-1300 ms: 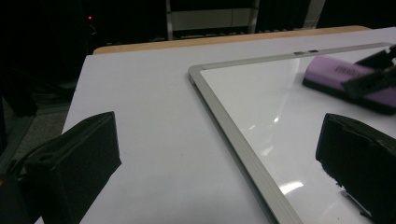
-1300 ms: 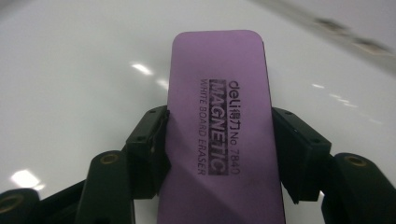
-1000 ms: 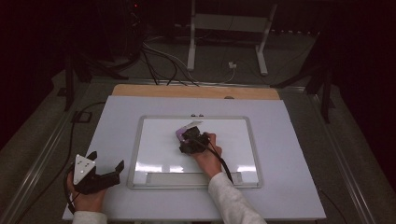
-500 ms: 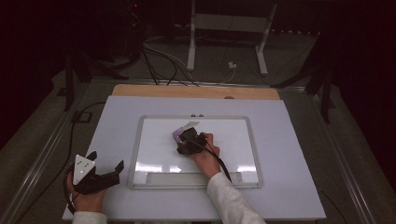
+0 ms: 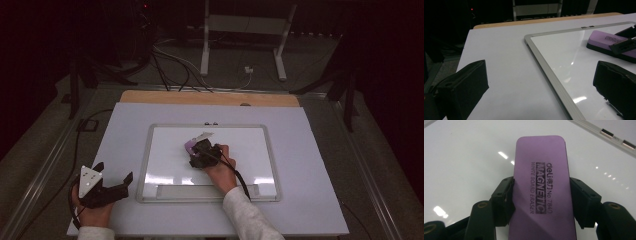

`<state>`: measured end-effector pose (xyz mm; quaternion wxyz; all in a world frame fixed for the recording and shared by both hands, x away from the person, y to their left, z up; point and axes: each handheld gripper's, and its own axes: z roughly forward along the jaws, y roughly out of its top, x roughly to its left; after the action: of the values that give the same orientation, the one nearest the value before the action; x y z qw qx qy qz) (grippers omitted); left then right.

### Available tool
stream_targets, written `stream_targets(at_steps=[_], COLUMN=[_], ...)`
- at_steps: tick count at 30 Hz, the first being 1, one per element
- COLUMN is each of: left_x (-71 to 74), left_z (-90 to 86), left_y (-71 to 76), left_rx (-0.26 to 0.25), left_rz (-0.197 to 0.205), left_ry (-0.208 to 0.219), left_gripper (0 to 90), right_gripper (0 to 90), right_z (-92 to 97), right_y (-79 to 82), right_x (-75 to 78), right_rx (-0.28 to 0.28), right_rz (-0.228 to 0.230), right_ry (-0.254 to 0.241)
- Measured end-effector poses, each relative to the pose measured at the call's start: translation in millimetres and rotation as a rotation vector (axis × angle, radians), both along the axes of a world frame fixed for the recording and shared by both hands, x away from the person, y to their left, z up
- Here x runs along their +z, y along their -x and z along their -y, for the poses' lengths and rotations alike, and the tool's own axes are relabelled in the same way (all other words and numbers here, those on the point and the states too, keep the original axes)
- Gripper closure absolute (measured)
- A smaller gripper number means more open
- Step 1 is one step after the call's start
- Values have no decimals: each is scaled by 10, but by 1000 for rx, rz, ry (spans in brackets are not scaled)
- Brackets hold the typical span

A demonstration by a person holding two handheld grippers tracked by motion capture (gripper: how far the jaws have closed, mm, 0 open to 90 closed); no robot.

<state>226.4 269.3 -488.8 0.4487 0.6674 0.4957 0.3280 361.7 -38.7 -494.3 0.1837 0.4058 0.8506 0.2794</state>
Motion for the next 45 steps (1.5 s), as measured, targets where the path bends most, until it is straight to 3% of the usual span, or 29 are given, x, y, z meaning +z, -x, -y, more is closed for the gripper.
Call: stream_targets(at_steps=[3,8,14,25,45], left_x=[-2,-3,2,2,-2], left_z=[-12,-15,-7,-10,12], left_y=[2,0,4,5,-20], left_rx=[2,1,0,1,-4], left_rz=[1,1,3,3,-1], left_ry=[3,2,-1,-2,1], left_gripper=[7,7,6,6,6], right_gripper=[413,413,413,413,413], right_z=[52,217,367,554,965], right_y=[-36,-121,-121,-10,190], right_x=[-4,-5,0,126,217], right_rx=[-26,-102,-150,-178,-223], right_rz=[-17,-16,-10,25,43], right_ry=[-22,-20,-16,-68,-89])
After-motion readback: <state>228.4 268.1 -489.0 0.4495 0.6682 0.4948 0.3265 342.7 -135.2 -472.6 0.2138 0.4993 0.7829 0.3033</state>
